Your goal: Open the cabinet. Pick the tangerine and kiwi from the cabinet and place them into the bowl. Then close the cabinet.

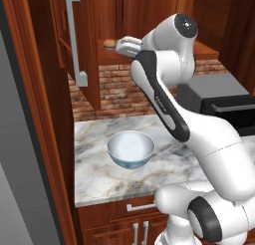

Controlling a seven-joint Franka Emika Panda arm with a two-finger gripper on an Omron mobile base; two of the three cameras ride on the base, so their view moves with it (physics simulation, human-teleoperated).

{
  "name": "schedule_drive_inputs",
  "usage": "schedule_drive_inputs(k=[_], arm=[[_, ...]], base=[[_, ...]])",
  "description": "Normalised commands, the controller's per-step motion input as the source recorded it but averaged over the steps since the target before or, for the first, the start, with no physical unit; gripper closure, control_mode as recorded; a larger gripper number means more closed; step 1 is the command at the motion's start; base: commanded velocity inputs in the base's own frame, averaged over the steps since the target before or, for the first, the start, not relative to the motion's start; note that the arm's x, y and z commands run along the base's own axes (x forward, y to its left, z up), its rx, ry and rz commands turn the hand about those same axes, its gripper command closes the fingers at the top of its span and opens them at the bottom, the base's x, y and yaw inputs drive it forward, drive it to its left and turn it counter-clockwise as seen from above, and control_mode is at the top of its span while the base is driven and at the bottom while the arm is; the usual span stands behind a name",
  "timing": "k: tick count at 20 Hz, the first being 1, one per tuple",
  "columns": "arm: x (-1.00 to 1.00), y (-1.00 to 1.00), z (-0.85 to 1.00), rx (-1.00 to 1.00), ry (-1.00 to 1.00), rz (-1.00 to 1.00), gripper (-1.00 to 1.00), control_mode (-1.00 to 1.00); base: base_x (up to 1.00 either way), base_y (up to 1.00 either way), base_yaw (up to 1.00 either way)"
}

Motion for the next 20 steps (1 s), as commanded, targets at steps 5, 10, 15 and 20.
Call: schedule_drive_inputs(k=[5, 10, 15, 20], arm=[[0.3, -0.49, 0.0, 0.0, -0.01, -0.04, -1.0, -1.0], [0.56, -0.21, 0.0, 0.0, 0.0, 0.0, -1.0, -1.0], [0.69, -0.01, 0.0, 0.0, 0.0, 0.0, -1.0, -1.0], [0.61, 0.0, 0.0, -0.02, 0.0, 0.0, -1.0, -1.0]], base=[[0.0, 0.0, 0.0], [0.0, 0.0, 0.0], [0.0, 0.0, 0.0], [0.0, 0.0, 0.0]])
